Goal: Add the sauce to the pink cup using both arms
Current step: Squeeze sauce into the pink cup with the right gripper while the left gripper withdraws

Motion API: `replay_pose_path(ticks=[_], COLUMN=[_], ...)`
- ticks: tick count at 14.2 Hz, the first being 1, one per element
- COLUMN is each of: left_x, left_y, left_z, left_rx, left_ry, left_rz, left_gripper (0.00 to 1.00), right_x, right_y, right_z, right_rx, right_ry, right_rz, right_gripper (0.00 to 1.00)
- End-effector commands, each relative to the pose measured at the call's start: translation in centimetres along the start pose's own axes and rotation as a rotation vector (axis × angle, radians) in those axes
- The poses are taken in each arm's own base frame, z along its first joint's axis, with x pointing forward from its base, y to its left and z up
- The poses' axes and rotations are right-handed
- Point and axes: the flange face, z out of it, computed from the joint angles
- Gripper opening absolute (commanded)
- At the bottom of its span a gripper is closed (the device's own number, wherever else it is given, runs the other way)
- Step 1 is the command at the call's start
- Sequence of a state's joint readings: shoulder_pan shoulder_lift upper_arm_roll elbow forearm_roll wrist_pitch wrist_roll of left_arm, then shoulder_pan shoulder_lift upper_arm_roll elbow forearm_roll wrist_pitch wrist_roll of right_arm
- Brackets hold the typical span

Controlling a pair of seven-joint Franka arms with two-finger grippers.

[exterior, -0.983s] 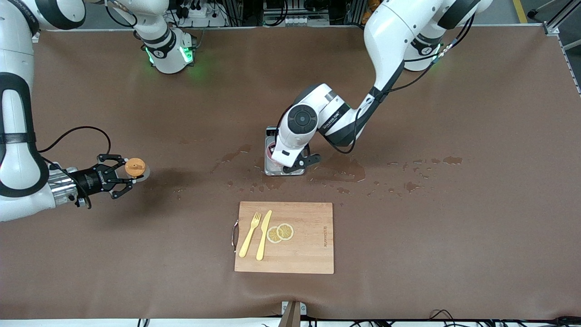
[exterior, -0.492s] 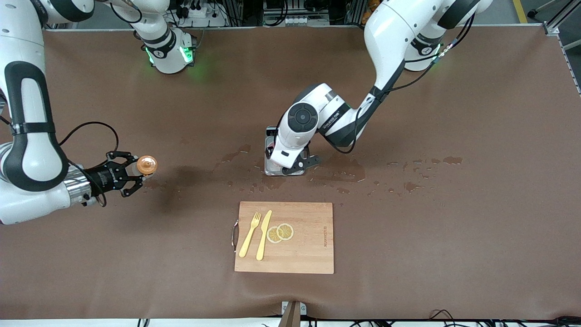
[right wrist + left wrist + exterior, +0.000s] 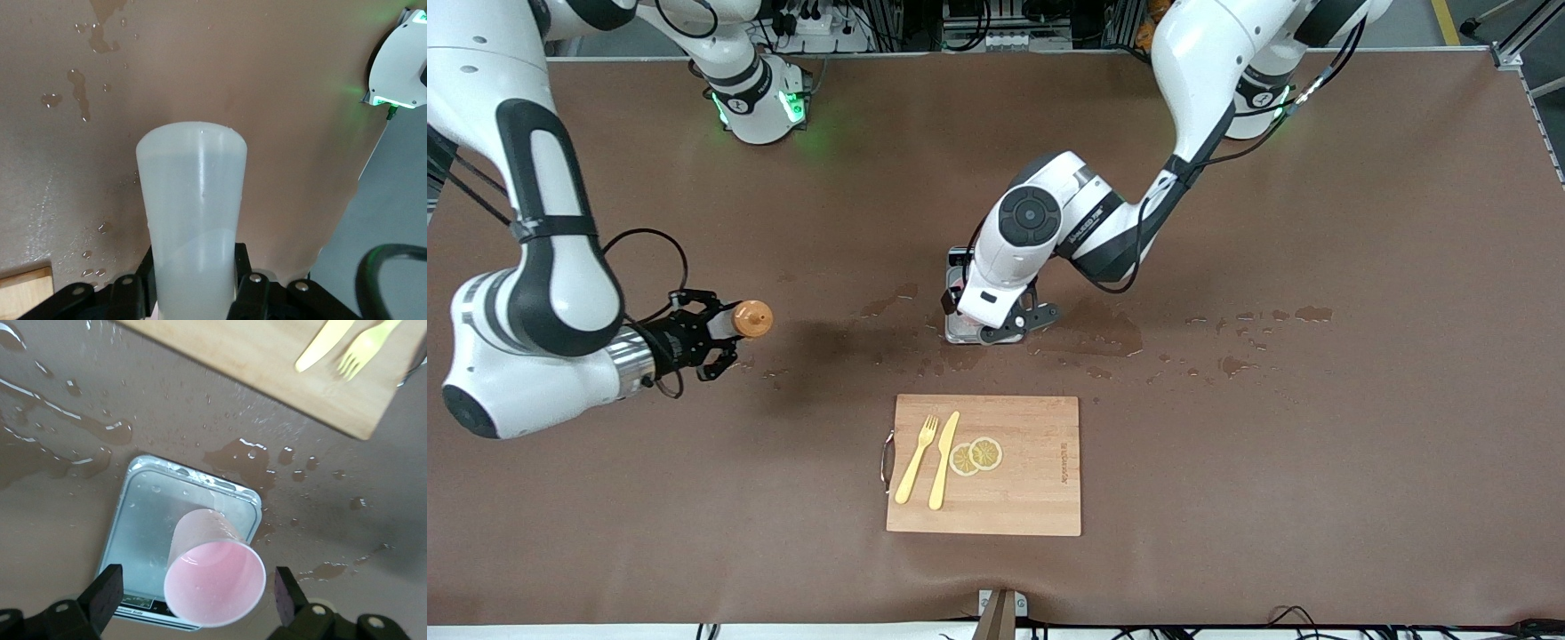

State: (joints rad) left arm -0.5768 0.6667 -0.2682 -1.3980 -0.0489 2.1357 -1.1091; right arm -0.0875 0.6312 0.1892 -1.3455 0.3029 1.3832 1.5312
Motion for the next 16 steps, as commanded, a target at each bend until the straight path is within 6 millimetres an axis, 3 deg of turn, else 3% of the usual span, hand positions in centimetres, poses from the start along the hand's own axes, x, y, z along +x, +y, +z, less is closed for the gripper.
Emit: replay_pose_path(ticks=[1, 5, 8, 12, 14, 16], left_x=[3.8, 11.4, 15.3, 21.0, 22.0, 20.8], left_y=[-2.8, -8.4, -13.9, -20.8, -23.4, -24.9], left_z=[-7.5, -13.4, -15.8, -18.0, -18.9, -19.1], left_rx=[-0.011, -0.043, 0.104, 0.137, 0.162, 0.202], left_ry=[0.061, 0.124, 0.145, 0.128, 0.097, 0.051], left_rz=[0.033, 0.051, 0.165, 0.266, 0.289, 0.313], left_gripper=[1.00, 1.00, 1.00, 1.00, 1.00, 1.00], right_x=[-3.4, -8.2, -11.8, -16.0, -17.8, -19.4], right_y=[0.5, 0.1, -0.3, -0.5, -0.4, 0.0], right_z=[0.4, 2.0, 4.4, 7.6, 9.1, 10.0], right_rx=[-0.005, -0.001, 0.019, 0.041, 0.046, 0.068], right_ry=[0.068, 0.143, 0.265, 0.385, 0.420, 0.482], right_rz=[0.042, 0.077, 0.116, 0.140, 0.157, 0.187], right_gripper=[0.47, 0.45, 0.42, 0.40, 0.40, 0.39])
